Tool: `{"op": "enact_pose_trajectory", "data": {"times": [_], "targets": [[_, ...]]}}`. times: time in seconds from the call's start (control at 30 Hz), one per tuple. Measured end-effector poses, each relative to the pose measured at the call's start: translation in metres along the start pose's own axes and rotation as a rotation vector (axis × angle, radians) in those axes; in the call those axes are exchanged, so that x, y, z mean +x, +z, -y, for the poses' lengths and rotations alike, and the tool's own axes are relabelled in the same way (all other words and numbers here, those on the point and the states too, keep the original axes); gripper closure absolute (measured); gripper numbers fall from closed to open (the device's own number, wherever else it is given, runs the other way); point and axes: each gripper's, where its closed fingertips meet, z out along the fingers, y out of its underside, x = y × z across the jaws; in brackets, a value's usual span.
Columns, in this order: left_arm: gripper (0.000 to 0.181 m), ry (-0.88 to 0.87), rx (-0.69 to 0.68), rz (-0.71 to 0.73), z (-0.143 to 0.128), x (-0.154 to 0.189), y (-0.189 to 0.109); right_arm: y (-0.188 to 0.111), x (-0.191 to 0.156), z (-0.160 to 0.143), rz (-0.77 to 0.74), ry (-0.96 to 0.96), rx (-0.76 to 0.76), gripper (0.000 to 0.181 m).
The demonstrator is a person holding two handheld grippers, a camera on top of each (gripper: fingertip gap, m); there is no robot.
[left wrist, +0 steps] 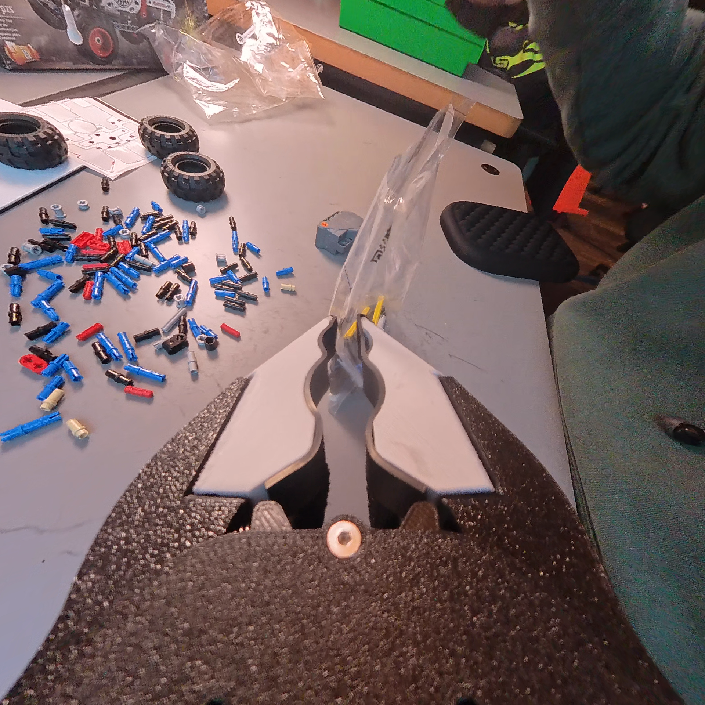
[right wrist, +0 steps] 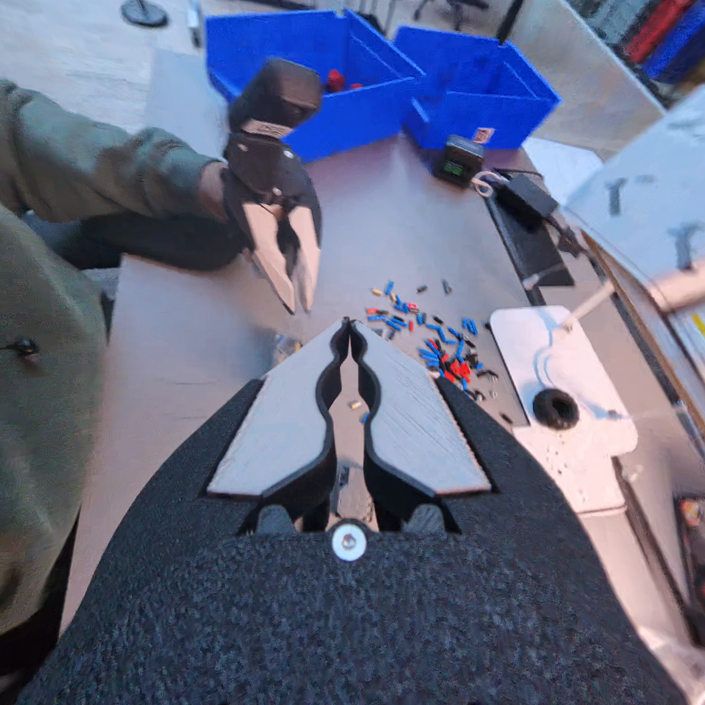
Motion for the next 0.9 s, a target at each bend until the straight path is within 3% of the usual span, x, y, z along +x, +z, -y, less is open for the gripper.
{"op": "enact_pose_trajectory", "data": {"times": [0.13,0.33,0.47,0.63,0.77,0.9], "targets": [[0.171,0.001,0.003,0.007,0.000,0.000,-0.001,0.035,-0.030,0.020,0.121,-0.179,-0.197,0.181],[0.171,0.012,0.013,0.011,0.003,0.001,-0.003,0.070,-0.030,-0.011,0.190,-0.180,-0.402,0.181],[0.170,0.009,0.013,0.010,0.002,0.001,-0.003,0.075,-0.033,-0.023,0.241,-0.154,-0.454,0.181],[0.170,0.011,0.007,0.007,0.001,0.002,-0.002,0.071,-0.037,-0.009,0.261,-0.172,-0.418,0.181],[0.169,0.012,0.004,0.008,0.001,0.002,-0.003,0.072,-0.038,-0.022,0.264,-0.190,-0.479,0.181],[0.169,0.016,0.004,0.006,0.001,0.004,-0.003,0.072,-0.039,-0.024,0.285,-0.108,-0.485,0.181]]}}
